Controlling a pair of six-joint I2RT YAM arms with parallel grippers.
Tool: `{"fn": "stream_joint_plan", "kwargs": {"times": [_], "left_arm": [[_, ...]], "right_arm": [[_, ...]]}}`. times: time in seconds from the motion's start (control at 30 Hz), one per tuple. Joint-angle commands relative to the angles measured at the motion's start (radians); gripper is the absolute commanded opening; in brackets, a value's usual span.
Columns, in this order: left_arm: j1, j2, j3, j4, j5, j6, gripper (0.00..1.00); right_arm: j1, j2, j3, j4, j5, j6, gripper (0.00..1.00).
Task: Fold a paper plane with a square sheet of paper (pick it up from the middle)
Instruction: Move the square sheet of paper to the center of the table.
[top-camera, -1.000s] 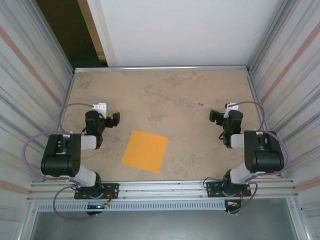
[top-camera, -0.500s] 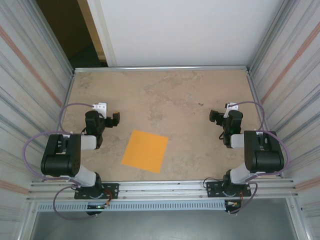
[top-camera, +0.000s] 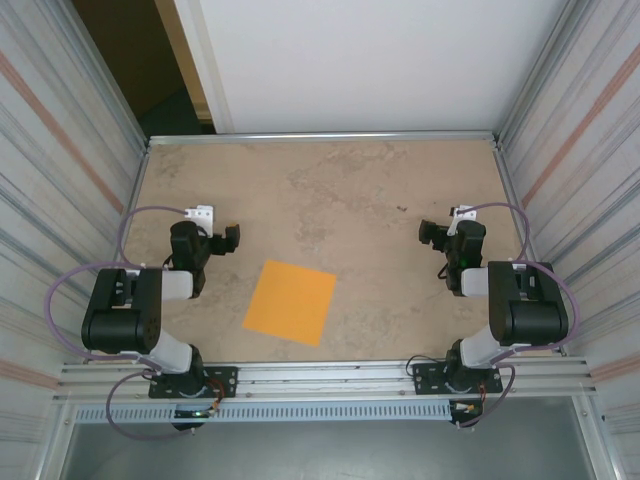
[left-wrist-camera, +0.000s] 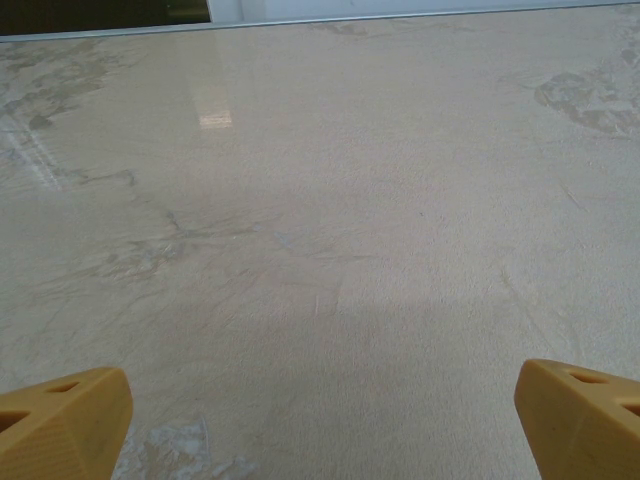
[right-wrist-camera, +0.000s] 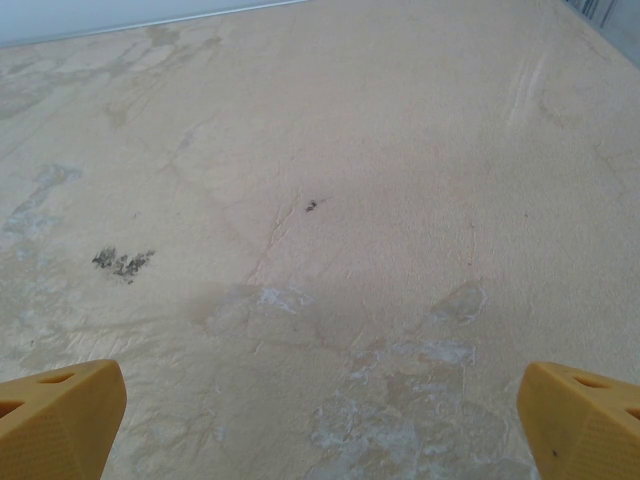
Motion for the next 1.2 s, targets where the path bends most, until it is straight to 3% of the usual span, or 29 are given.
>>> {"fn": "stream_joint_plan", "kwargs": {"times": [0.0,0.17,0.37,0.53,0.67,0.73,0.9,1.17], "left_arm": [[-0.001,-0.005,0.001,0.02,-0.011,0.02,0.99],[-0.007,-0.043,0.001,-0.006,-0.005,0.029,0.99],[-0.02,-0.253,0.011,-0.207,-0.101,-0.022,0.99],[-0.021,-0.405,0.082,-0.417,-0.15,-0.257,0.99],[-0.02,-0.424,0.217,-0.649,-0.158,-0.408,0.99],[-0.02,-0.406,0.277,-0.719,-0.124,-0.438,0.99],[-0.02,-0.38,0.329,-0.752,-0.04,-0.442,0.99],[-0.018,-0.391,0.309,-0.74,-0.037,-0.434,0.99]], "right_arm": [[-0.004,0.005,0.018,0.003,-0.012,-0.02,0.99],[0.002,-0.04,0.035,-0.059,-0.016,-0.029,0.99],[0.044,-0.241,0.162,-0.425,0.052,-0.003,0.99],[0.144,-0.305,0.325,-0.731,0.087,0.105,0.99],[0.248,-0.261,0.473,-0.924,0.064,0.139,0.99],[0.307,-0.209,0.557,-1.018,-0.01,0.142,0.99],[0.483,-0.044,0.728,-1.168,-0.034,0.131,0.99],[0.738,0.2,0.886,-1.251,-0.047,0.086,0.99]]}}
